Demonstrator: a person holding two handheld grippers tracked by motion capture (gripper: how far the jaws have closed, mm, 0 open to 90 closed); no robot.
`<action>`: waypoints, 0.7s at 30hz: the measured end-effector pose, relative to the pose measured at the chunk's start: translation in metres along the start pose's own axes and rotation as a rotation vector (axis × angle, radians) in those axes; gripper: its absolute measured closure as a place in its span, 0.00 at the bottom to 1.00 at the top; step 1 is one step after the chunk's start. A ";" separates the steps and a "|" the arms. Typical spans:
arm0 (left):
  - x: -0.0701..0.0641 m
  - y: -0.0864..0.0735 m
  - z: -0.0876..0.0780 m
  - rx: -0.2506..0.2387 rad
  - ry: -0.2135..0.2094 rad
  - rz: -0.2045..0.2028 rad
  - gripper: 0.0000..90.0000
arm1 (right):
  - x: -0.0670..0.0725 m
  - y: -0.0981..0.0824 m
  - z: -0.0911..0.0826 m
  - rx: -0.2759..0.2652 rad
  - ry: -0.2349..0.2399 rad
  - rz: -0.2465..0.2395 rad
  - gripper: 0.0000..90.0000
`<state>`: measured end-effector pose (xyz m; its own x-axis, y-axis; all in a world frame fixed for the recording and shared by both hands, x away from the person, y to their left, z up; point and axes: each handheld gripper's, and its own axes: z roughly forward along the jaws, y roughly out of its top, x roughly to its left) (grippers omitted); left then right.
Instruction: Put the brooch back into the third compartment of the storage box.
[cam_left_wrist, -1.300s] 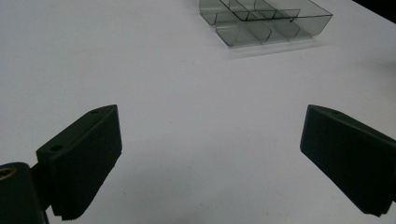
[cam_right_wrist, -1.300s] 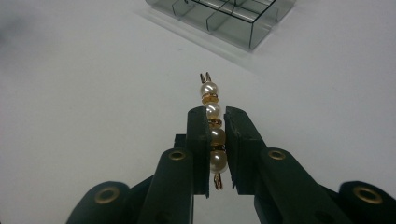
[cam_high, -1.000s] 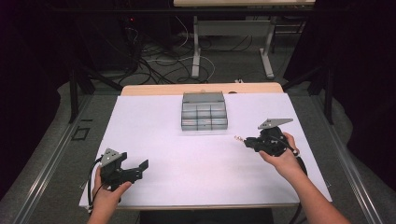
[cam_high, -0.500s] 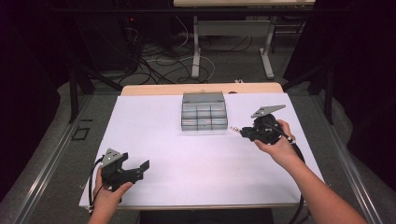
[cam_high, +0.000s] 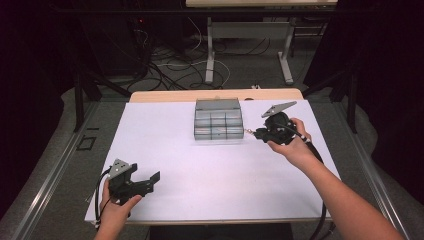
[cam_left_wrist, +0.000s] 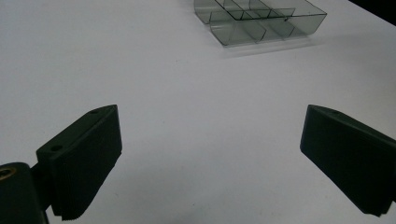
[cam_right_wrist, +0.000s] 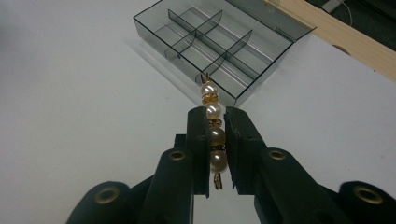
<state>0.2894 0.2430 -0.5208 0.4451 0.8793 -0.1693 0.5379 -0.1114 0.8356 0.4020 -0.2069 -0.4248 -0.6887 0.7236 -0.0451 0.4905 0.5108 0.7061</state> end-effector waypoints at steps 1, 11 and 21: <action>0.000 0.000 0.000 0.001 0.000 0.001 0.06 | 0.000 0.001 0.000 0.007 -0.003 0.005 0.90; 0.000 0.000 0.000 -0.002 0.000 0.002 0.06 | -0.001 0.018 0.008 0.047 -0.019 -0.014 0.90; 0.000 0.000 0.000 0.004 -0.004 -0.004 0.06 | -0.002 0.033 0.020 0.092 -0.035 -0.033 0.90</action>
<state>0.2893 0.2433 -0.5204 0.4462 0.8777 -0.1746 0.5425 -0.1102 0.8328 0.4299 -0.1827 -0.4156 -0.6871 0.7206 -0.0934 0.5156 0.5741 0.6360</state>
